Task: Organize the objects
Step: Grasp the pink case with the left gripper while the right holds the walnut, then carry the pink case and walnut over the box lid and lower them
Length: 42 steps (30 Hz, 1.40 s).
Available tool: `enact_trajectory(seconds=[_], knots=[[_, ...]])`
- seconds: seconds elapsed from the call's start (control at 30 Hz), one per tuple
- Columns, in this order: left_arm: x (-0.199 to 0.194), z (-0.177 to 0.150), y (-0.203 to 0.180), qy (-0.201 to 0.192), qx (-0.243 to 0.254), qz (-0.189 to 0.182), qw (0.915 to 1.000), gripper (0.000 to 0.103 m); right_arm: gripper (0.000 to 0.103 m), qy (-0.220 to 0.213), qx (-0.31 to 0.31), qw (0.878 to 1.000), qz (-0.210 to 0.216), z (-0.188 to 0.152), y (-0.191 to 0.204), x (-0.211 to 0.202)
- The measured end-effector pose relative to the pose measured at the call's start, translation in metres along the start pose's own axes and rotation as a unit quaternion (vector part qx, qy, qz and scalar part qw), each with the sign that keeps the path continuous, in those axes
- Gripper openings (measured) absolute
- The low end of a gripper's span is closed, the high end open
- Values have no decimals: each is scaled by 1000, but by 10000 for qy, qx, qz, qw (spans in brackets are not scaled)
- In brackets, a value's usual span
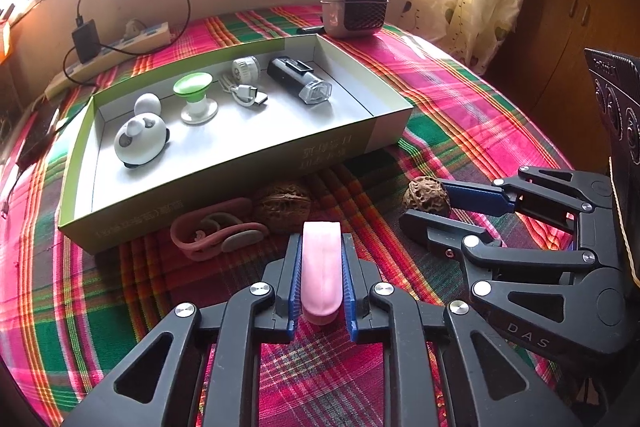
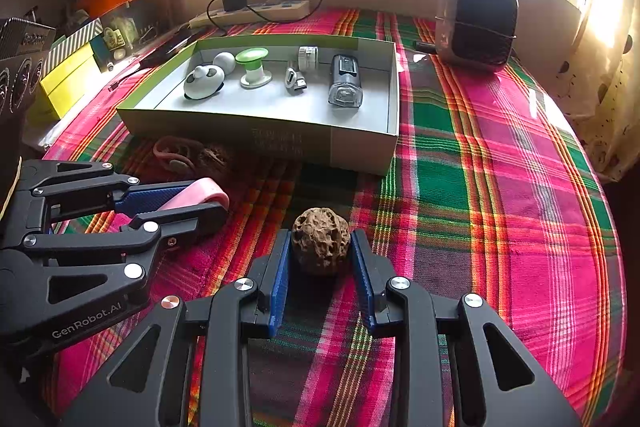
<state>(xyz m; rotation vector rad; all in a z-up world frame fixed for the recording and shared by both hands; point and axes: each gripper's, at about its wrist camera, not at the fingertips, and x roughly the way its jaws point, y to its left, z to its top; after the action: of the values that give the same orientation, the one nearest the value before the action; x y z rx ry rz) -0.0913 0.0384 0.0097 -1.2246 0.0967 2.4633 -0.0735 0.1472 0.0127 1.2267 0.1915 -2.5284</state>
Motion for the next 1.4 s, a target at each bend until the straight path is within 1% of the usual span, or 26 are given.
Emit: enact_trajectory(seconds=[1.07, 1.2, 1.4], knots=[[-3, -4, 0, -14, -14, 71, 10000, 16, 31, 2, 8, 10000, -32, 0, 1, 0], [-7, -7, -1, -49, 10, 107, 9999, 16, 31, -38, 44, 10000, -7, -1, 1, -3], [-21, -6, 1, -205, -27, 111, 9997, 16, 31, -135, 52, 9999, 31, 4, 2, -10]])
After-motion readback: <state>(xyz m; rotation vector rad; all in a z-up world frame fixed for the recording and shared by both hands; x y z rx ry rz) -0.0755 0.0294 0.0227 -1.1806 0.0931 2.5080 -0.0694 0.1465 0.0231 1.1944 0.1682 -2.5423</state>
